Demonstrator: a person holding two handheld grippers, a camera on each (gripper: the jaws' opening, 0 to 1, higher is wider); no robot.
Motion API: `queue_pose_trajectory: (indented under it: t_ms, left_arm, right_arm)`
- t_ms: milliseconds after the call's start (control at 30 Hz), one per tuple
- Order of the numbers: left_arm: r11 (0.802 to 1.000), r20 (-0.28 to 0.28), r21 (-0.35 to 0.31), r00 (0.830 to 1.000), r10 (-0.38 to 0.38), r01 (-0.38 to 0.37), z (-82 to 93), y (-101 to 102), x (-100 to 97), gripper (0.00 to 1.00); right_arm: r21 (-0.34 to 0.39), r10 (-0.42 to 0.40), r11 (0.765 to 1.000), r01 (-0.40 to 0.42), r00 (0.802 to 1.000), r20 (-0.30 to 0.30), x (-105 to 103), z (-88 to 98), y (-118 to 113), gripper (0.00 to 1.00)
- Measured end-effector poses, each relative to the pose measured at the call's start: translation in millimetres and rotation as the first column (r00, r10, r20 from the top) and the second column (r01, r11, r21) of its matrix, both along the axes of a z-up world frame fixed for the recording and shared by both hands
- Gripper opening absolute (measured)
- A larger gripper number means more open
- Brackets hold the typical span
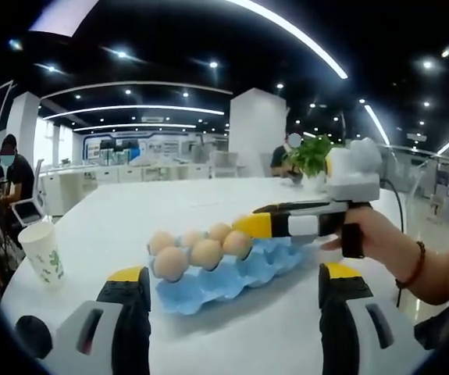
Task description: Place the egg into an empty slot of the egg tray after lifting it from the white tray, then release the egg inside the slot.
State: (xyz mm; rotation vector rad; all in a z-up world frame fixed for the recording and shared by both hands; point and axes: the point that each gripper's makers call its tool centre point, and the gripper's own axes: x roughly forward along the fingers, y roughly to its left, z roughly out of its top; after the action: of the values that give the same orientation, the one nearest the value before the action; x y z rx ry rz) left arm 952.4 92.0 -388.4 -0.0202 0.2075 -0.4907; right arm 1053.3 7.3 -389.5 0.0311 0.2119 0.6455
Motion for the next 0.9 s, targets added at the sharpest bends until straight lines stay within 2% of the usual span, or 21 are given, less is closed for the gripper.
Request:
queue_pose_trajectory:
  t_ms: [133, 267, 467, 900]
  left_arm:
    - [1.000, -0.002, 0.000, 1.000, 0.009, -0.009, 0.0, 1, 0.1, 0.95]
    - [1.000, -0.001, 0.007, 1.000, 0.021, -0.021, -0.3, 4, -0.1, 0.96]
    - [0.999, 0.020, 0.022, 0.999, 0.035, -0.035, 2.7, 7, -0.1, 0.96]
    - [0.999, 0.015, 0.019, 0.999, 0.029, -0.029, 1.9, 0, -1.2, 0.99]
  right_arm:
    - [-0.013, -0.011, 1.000, 0.011, 1.000, 0.000, -1, 1.4, -9, 0.64]
    - [-0.041, -0.030, 0.999, 0.030, 1.000, 0.009, 1, 1.6, -18, 0.73]
    - [-0.055, -0.059, 0.997, 0.059, 0.998, -0.001, 0, -0.9, -34, 0.77]
    - [-0.074, -0.071, 0.995, 0.070, 0.997, -0.016, -8, -3.0, -59, 0.78]
